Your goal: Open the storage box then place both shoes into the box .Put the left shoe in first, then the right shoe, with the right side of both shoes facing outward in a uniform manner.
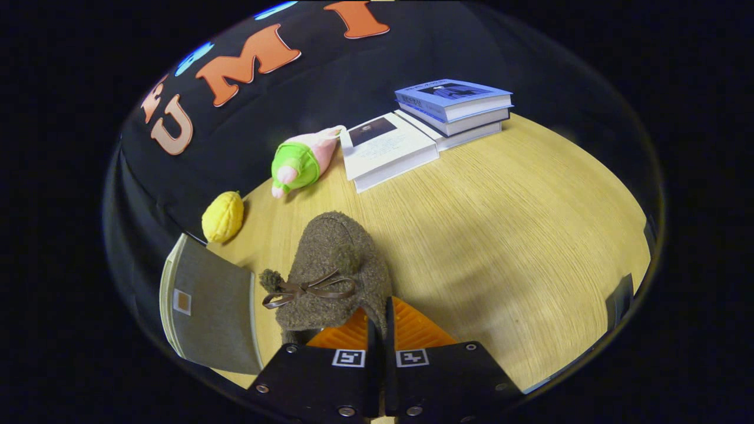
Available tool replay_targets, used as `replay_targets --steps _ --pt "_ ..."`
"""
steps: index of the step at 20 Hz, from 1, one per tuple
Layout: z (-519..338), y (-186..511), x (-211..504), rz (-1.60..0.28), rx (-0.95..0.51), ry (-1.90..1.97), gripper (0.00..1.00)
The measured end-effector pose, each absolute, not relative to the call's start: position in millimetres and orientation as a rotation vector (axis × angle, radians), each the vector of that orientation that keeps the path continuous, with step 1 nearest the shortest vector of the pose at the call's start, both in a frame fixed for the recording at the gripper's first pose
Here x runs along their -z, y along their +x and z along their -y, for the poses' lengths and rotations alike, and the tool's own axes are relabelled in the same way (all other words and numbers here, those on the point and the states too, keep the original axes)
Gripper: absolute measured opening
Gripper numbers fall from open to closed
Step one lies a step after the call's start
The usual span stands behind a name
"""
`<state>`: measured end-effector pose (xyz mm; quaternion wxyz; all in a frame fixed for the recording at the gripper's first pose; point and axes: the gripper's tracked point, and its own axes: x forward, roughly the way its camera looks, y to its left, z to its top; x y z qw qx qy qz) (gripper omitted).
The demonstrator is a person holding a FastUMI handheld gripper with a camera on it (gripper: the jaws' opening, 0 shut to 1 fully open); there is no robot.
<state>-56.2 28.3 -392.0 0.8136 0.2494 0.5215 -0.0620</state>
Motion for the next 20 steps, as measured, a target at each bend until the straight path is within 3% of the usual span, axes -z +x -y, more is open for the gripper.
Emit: replay_targets --steps 20 --pt "-233.7 -2.3 231.3 -0.956 -0.199 0.642 0.05"
